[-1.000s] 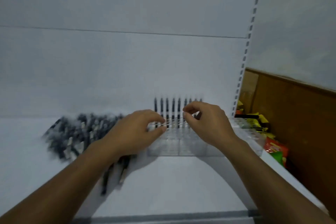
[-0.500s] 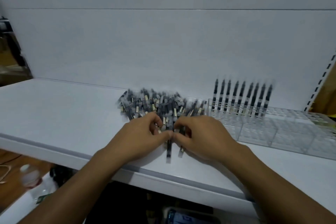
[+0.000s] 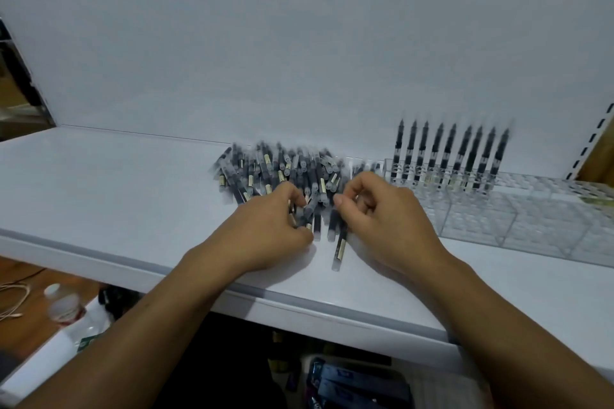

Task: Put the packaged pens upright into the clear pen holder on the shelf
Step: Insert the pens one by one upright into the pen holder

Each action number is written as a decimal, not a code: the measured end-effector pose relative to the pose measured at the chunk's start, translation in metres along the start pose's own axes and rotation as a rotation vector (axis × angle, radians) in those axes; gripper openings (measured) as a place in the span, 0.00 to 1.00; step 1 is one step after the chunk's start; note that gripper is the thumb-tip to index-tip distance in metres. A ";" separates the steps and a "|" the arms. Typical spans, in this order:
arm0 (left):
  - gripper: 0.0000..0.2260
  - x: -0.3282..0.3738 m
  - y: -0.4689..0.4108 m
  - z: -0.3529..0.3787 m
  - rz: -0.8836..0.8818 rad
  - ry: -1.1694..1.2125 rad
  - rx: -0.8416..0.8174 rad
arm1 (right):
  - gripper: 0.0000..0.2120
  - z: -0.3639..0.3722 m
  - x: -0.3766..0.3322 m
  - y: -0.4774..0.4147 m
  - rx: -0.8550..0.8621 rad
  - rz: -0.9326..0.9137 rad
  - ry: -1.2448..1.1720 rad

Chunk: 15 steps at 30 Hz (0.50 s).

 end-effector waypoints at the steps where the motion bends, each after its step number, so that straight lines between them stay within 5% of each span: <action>1: 0.14 -0.002 0.001 -0.001 -0.007 0.051 0.001 | 0.08 -0.002 0.001 0.000 0.044 0.016 -0.048; 8: 0.12 -0.009 0.006 -0.011 -0.090 0.499 0.003 | 0.10 -0.016 0.001 0.000 0.207 0.144 -0.380; 15: 0.11 -0.012 0.002 -0.027 -0.066 0.794 0.080 | 0.10 -0.011 0.002 -0.001 0.120 0.305 -0.655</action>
Point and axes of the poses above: each hand's wrist, its own y-axis away from the middle knuckle, its own z-axis out of the palm, x = y × z, the point moved 5 cm from there along -y, towards the middle knuckle, and after that the axes turned 2 degrees about -x, right-handed, at the moved point
